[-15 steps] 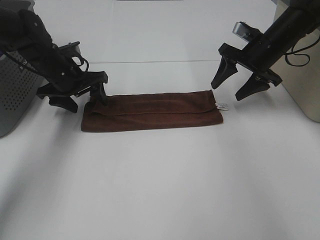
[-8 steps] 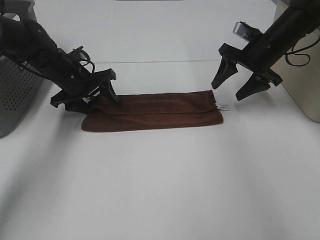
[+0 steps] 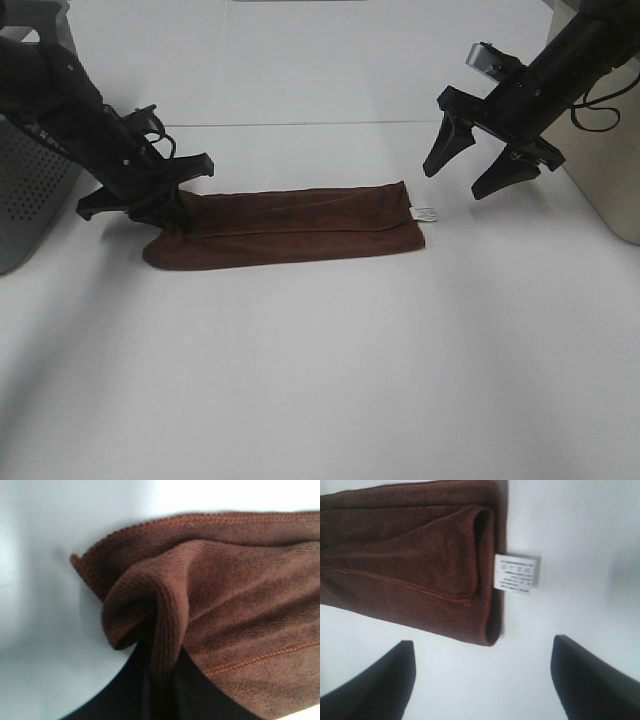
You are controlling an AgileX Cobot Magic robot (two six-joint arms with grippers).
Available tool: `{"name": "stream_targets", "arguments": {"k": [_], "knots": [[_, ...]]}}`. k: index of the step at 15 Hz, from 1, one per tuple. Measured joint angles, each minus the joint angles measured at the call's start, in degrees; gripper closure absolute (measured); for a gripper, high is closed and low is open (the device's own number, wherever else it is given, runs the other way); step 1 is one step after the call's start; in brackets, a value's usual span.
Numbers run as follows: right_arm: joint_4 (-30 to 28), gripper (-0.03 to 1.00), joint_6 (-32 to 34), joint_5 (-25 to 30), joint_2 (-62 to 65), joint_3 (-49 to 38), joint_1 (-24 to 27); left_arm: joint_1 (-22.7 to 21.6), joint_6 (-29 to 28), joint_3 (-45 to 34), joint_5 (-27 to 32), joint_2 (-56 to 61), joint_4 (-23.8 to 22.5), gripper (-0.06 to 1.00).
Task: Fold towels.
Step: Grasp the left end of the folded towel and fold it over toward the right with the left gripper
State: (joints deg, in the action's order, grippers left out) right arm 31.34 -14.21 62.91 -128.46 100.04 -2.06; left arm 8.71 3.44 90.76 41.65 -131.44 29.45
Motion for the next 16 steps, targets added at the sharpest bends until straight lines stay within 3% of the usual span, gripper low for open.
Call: {"name": "stream_targets", "arguments": {"k": [2, 4, 6, 7, 11, 14, 16], "knots": [[0.0, 0.26, 0.0, 0.0, 0.0, 0.0, 0.0, -2.5, -4.0, 0.9, 3.2, 2.5, -7.1, 0.9], [0.0, 0.26, 0.0, -0.1, 0.0, 0.0, 0.0, -3.6, -6.1, 3.8, 8.2, 5.0, -9.6, 0.9], [0.0, 0.26, 0.0, -0.1, 0.0, 0.0, 0.0, -2.2, -5.2, 7.7, 13.8, 5.4, -6.0, 0.9], [0.0, 0.26, 0.0, -0.1, 0.0, 0.0, 0.0, 0.6, -3.4, 8.9, 14.5, 5.4, 1.1, 0.9], [0.0, 0.26, 0.0, -0.1, 0.0, 0.0, 0.0, 8.1, -3.4, 9.7, 6.8, 3.1, 11.1, 0.9], [0.0, 0.26, 0.0, 0.1, 0.0, 0.0, 0.0, 12.4, -3.4, 10.0, -0.1, -0.6, 15.5, 0.9], [0.0, 0.26, 0.0, 0.7, 0.0, 0.0, 0.0, 13.6, -3.4, 10.0, -2.9, -1.9, 17.7, 0.83]]}}
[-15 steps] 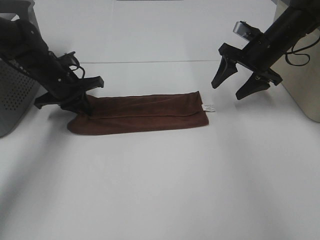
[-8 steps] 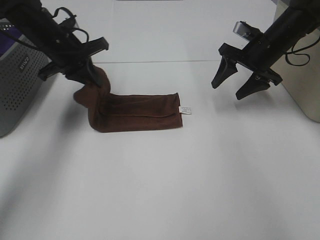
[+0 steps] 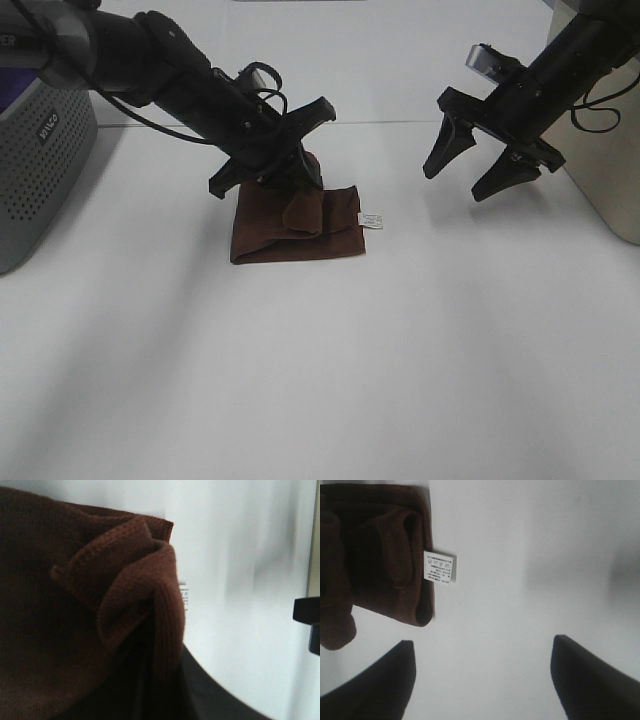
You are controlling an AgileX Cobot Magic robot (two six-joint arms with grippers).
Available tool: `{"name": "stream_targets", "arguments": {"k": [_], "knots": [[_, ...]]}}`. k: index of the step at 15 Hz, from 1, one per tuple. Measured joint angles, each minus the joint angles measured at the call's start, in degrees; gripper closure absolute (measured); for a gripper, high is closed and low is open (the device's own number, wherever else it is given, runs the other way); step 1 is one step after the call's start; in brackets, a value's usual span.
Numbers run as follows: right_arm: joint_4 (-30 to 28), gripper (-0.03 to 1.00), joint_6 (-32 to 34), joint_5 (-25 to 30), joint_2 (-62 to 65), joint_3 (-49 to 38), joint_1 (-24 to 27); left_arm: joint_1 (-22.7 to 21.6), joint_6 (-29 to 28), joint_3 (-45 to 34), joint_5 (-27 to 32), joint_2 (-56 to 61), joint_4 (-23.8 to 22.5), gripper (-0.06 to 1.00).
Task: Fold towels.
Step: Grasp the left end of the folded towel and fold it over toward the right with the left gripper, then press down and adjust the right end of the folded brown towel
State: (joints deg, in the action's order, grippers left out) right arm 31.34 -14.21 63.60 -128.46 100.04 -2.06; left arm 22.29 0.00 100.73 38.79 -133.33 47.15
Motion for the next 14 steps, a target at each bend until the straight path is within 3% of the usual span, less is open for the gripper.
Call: {"name": "stream_targets", "arguments": {"k": [4, 5, 9, 11, 12, 14], "knots": [[0.1, 0.26, 0.0, 0.7, 0.0, 0.0, 0.0, 1.5, 0.0, 0.0, -5.6, -0.6, 9.2, 0.38], [0.3, 0.26, 0.0, 1.3, 0.0, 0.0, 0.0, 1.5, 0.0, 0.0, -5.7, -0.6, 11.5, 0.32], [5.8, 0.26, -0.5, 3.0, 0.0, 0.0, 0.0, 0.6, 6.2, 0.0, -5.7, -0.2, 12.5, 0.28], [12.5, 0.26, -4.2, 4.0, 0.0, 0.0, -0.8, -2.3, 10.5, 0.0, -5.7, 1.8, 9.3, 0.28], [18.9, 0.26, -8.4, 4.4, 0.0, 0.0, -4.1, -5.4, 11.8, 0.0, -5.6, 3.4, 5.8, 0.28], [23.8, 0.26, -11.2, 1.8, -0.3, 0.1, -8.2, -8.5, 12.0, 0.1, -4.4, 3.6, 1.4, 0.28]]}}
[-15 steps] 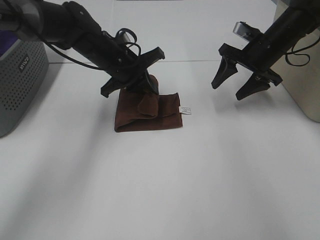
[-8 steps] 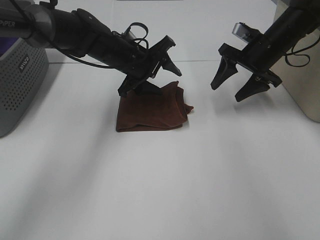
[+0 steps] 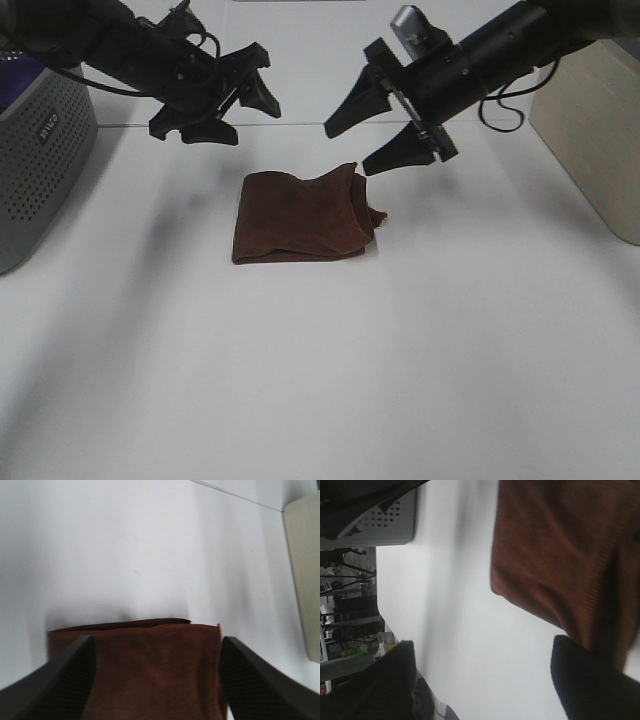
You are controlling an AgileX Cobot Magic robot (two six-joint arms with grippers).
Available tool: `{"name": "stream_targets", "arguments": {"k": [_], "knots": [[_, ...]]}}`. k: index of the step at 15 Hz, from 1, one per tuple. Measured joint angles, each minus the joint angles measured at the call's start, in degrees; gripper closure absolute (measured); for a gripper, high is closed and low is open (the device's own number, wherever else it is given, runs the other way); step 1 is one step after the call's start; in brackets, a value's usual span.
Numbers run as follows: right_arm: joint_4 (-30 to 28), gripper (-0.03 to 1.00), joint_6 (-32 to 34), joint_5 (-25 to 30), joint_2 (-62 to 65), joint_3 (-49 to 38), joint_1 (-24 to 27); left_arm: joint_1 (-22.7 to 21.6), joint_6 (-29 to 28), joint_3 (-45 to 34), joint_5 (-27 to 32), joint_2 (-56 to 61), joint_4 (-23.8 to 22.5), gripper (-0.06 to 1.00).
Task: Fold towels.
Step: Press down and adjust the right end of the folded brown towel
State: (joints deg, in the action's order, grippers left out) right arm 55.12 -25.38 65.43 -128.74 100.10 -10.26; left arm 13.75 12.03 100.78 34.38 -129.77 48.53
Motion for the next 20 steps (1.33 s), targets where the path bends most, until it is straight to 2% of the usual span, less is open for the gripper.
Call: {"name": "stream_targets", "arguments": {"k": [3, 5, 7, 11, 15, 20], "knots": [[5.1, 0.26, -1.0, -3.9, -5.6, 4.1, -3.0, -2.3, 0.0, 0.0, 2.9, 0.0, -5.2, 0.28], [8.3, 0.27, -2.1, -3.6, -11.3, 9.2, -3.0, -2.8, 0.0, 0.0, 4.5, 0.0, -6.5, 0.28], [8.8, 0.28, -2.3, -2.7, -16.5, 13.9, -3.0, -2.8, 0.0, 0.0, 5.6, 0.0, -6.7, 0.28], [8.4, 0.28, -2.3, -1.4, -19.3, 15.8, -1.9, -2.8, 0.0, 0.0, 6.5, 0.0, -8.0, 0.28], [7.8, 0.28, -2.3, 1.6, -19.3, 15.9, 2.0, -2.8, 0.0, 0.0, 6.5, 0.0, -8.6, 0.28], [1.0, 0.28, -2.0, 0.3, -19.3, 16.0, 2.4, -2.8, 0.0, 0.0, 6.8, 0.0, -8.6, 0.28]]}}
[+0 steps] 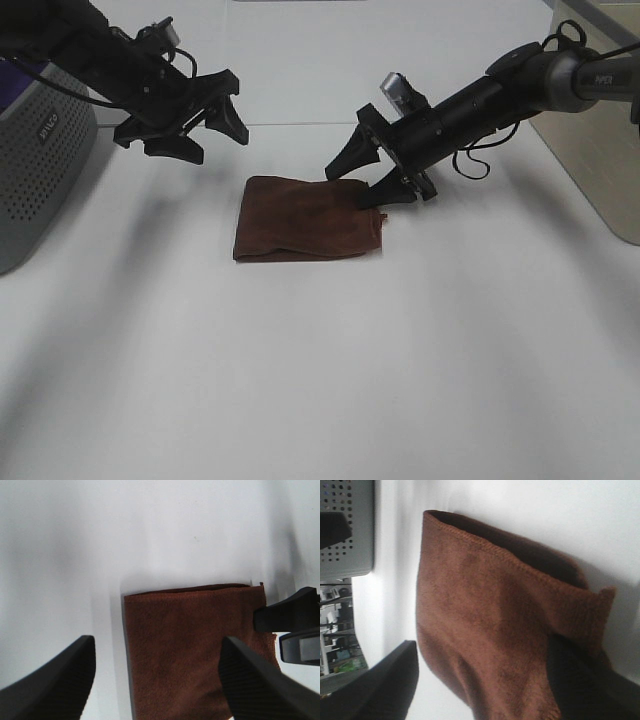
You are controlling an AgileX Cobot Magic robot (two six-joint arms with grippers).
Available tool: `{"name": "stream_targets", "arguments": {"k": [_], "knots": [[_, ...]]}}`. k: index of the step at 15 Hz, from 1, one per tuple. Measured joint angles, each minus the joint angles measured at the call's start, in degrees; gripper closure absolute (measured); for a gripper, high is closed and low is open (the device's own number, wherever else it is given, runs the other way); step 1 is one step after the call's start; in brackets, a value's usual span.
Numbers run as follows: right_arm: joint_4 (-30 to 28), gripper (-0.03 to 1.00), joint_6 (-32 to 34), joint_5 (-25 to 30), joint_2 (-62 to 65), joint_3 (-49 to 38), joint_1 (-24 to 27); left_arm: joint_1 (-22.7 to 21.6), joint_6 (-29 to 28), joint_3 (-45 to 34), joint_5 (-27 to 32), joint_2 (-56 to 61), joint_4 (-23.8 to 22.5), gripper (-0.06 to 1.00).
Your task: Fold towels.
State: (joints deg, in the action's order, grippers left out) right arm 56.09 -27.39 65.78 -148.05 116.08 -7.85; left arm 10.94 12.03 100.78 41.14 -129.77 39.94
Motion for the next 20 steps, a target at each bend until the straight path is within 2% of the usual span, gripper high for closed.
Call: {"name": "stream_targets", "arguments": {"k": [4, 9, 10, 12, 13, 15, 18, 20], "knots": [[-6.7, 0.28, 2.3, 0.0, 0.9, 0.3, -0.1, 0.0, 0.7, 0.0, 3.3, 2.1, -1.6, 0.28], [-11.2, 0.28, 4.1, 2.9, 10.3, 0.3, -0.1, 0.0, 1.2, 0.0, 9.6, 11.6, -9.7, 0.28], [-16.3, 0.28, 9.5, 3.1, 15.4, 0.3, -0.3, 0.0, 0.9, 0.0, 13.5, 15.8, -12.0, 0.28], [-26.6, 0.28, 15.8, 3.2, 19.8, 0.3, -1.5, 0.0, -1.4, 0.0, 18.0, 20.1, -14.7, 0.28], [-33.3, 0.28, 18.4, 3.3, 22.1, 0.0, -3.0, 0.0, -3.4, 0.0, 20.5, 22.2, -17.0, 0.28], [-41.9, 0.28, 22.1, 3.3, 28.1, -2.4, -6.4, 0.0, -6.4, 0.0, 24.7, 26.1, -23.7, 0.28], [-45.3, 0.28, 23.4, 3.3, 35.4, -9.3, -9.6, 0.0, -10.8, -1.4, 27.9, 32.0, -33.1, 0.28], [-45.7, 0.28, 24.2, 3.4, 41.7, -17.3, -10.7, 0.0, -14.6, -6.4, 28.2, 37.8, -38.3, 0.28]]}}
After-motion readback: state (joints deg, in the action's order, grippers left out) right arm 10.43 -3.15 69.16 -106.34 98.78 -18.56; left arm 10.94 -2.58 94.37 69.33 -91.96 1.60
